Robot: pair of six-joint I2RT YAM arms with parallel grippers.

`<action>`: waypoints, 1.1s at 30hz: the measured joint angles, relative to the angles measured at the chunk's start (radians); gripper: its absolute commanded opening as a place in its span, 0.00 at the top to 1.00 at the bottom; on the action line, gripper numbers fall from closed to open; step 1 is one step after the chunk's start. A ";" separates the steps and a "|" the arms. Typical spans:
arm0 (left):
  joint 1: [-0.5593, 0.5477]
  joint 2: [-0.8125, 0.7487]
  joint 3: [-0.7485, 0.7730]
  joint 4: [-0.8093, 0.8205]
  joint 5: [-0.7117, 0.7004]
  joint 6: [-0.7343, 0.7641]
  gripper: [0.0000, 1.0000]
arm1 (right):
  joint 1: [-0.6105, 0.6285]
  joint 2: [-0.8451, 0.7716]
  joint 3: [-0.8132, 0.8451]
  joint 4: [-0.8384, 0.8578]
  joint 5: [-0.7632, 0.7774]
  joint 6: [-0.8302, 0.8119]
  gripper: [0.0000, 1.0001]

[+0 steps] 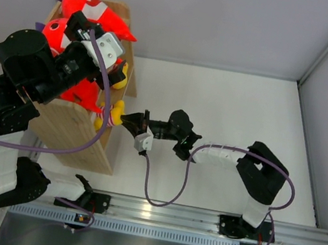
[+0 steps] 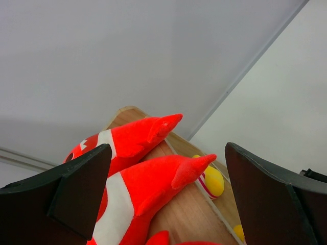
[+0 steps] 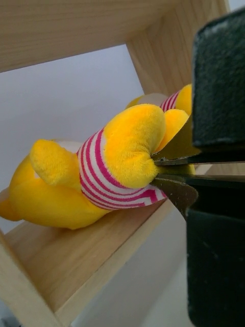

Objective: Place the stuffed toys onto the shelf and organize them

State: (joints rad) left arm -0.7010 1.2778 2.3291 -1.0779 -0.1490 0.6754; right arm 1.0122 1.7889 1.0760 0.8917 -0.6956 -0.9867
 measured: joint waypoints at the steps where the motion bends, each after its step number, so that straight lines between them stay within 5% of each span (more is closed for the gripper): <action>1: 0.000 0.000 0.000 0.000 0.000 0.000 0.01 | 0.000 0.007 0.013 -0.008 0.012 -0.022 1.00; 13: 0.000 0.000 0.000 0.000 0.000 0.001 0.02 | 0.000 0.077 0.119 -0.169 0.069 -0.277 1.00; 15: 0.000 0.000 0.000 0.000 0.000 0.001 0.01 | -0.001 0.081 0.127 -0.181 0.074 -0.291 0.93; 20: 0.000 0.000 0.000 0.000 0.000 0.004 0.02 | -0.002 0.081 0.126 -0.197 0.087 -0.311 0.58; 33: 0.000 -0.013 0.000 -0.001 0.000 0.004 0.02 | -0.005 0.036 0.042 -0.216 0.135 -0.319 0.31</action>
State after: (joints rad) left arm -0.7010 1.2648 2.3291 -1.0790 -0.1486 0.6796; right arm 1.0073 1.8248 1.1179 0.6762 -0.5610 -1.3060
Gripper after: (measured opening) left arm 0.984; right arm 0.645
